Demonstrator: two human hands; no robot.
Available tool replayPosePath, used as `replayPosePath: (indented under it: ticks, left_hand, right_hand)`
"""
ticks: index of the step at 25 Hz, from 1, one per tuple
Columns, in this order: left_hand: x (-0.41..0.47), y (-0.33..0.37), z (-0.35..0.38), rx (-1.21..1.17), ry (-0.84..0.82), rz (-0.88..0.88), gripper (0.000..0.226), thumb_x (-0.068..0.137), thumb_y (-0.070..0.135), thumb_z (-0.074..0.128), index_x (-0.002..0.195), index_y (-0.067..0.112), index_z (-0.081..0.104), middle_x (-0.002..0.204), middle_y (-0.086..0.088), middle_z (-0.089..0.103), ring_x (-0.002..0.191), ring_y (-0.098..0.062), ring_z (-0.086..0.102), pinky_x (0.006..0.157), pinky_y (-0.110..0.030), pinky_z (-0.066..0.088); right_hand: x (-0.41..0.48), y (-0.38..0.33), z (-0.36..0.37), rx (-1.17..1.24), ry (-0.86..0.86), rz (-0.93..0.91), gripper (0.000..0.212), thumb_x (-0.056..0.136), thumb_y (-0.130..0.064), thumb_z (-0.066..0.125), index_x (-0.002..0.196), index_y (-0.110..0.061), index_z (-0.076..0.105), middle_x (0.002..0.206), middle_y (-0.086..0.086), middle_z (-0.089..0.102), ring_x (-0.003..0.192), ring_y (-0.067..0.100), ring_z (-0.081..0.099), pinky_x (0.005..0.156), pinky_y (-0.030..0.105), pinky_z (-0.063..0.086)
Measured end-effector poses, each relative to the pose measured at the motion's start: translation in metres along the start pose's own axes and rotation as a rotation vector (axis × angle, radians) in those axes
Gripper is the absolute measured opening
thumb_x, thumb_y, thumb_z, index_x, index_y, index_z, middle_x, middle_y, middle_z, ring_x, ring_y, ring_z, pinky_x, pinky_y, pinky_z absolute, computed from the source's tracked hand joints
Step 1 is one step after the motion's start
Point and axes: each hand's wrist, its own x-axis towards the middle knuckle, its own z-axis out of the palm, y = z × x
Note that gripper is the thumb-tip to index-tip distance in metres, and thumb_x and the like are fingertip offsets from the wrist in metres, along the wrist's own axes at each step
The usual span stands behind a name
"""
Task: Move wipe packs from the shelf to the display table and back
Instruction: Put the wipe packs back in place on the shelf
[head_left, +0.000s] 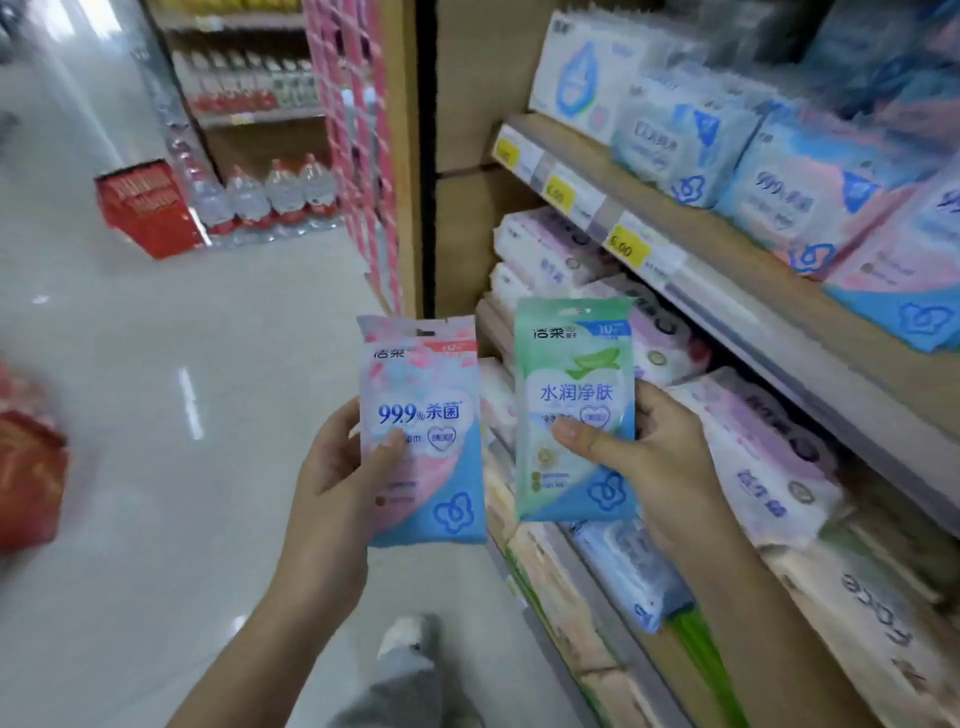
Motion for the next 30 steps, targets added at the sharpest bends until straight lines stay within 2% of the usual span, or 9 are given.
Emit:
replayPosePath:
  ticks: [3,6,10,12,14,16,20,25,30]
  left_hand:
    - [-0.04,-0.005,-0.067,-0.047,0.256,-0.008,0.027,0.089,0.009,0.054,0.116,0.013,0.058,0.095,-0.006,0.074,0.073,-0.019,0.071,0.055,-0.029,0.057]
    - [-0.074,0.0,-0.142,-0.097,0.504,0.026,0.03,0.09,0.011,0.054,0.12,0.012,0.056,0.106,-0.012,0.071,0.085,-0.028,0.07,0.072,-0.043,0.057]
    - [-0.119,0.013,-0.247,-0.145,0.836,0.104,0.02,0.092,0.014,0.053,0.112,0.017,0.057,0.077,0.007,0.072,0.059,-0.009,0.065,0.059,-0.029,0.048]
    - [-0.142,0.023,-0.303,-0.184,0.961,0.128,0.019,0.093,0.014,0.053,0.111,0.019,0.057,0.08,0.006,0.073,0.059,-0.009,0.065,0.061,-0.03,0.048]
    - [-0.164,0.033,-0.357,-0.209,1.063,0.146,0.019,0.092,0.014,0.054,0.11,0.02,0.058,0.092,0.0,0.074,0.068,-0.013,0.07,0.065,-0.033,0.051]
    - [-0.186,0.049,-0.413,-0.219,1.139,0.169,0.017,0.093,0.013,0.054,0.109,0.017,0.058,0.098,-0.004,0.074,0.078,-0.019,0.072,0.069,-0.036,0.056]
    - [-0.204,0.085,-0.509,-0.211,1.255,0.21,0.023,0.092,0.013,0.054,0.115,0.013,0.055,0.1,-0.002,0.074,0.081,-0.018,0.072,0.07,-0.036,0.057]
    - [-0.193,0.114,-0.623,-0.244,1.354,0.26,0.03,0.092,0.012,0.054,0.122,0.013,0.053,0.109,-0.005,0.072,0.09,-0.022,0.071,0.078,-0.04,0.056]
    - [-0.165,0.135,-0.731,-0.316,1.451,0.267,0.032,0.092,0.014,0.055,0.124,0.013,0.053,0.112,-0.005,0.071,0.095,-0.024,0.07,0.071,-0.031,0.059]
  right_hand:
    - [0.001,0.005,0.08,-0.011,-0.256,0.015,0.039,0.054,-0.018,0.08,0.09,-0.012,0.067,0.086,-0.002,0.076,0.079,0.02,0.073,0.067,0.034,0.06]
    - [-0.011,0.008,0.177,-0.044,-0.513,0.023,0.041,0.052,-0.022,0.08,0.089,-0.012,0.066,0.086,0.0,0.076,0.077,0.02,0.073,0.063,0.031,0.058]
    - [-0.046,0.015,0.314,-0.119,-0.83,0.062,0.042,0.054,-0.019,0.08,0.092,-0.01,0.064,0.086,0.002,0.076,0.075,0.021,0.073,0.063,0.033,0.059]
    - [-0.07,0.021,0.383,-0.155,-0.938,0.065,0.039,0.058,-0.015,0.082,0.093,-0.008,0.064,0.085,0.002,0.076,0.075,0.021,0.073,0.062,0.032,0.058]
    - [-0.097,0.026,0.448,-0.179,-1.038,0.064,0.033,0.064,-0.009,0.081,0.092,-0.009,0.064,0.083,0.001,0.076,0.073,0.019,0.073,0.057,0.027,0.057]
    - [-0.124,0.033,0.507,-0.182,-1.107,0.083,0.032,0.066,-0.007,0.08,0.093,-0.008,0.064,0.083,0.001,0.076,0.073,0.02,0.073,0.057,0.027,0.057]
    - [-0.164,0.047,0.599,-0.212,-1.221,0.143,0.033,0.068,-0.008,0.079,0.097,-0.008,0.064,0.088,0.005,0.076,0.076,0.024,0.073,0.062,0.032,0.059]
    - [-0.182,0.073,0.708,-0.274,-1.328,0.204,0.033,0.069,-0.006,0.079,0.098,-0.007,0.064,0.087,0.005,0.076,0.075,0.024,0.073,0.059,0.029,0.058]
    - [-0.185,0.085,0.853,-0.347,-1.422,0.201,0.036,0.065,-0.01,0.082,0.096,-0.009,0.064,0.087,0.001,0.076,0.074,0.021,0.073,0.065,0.035,0.06]
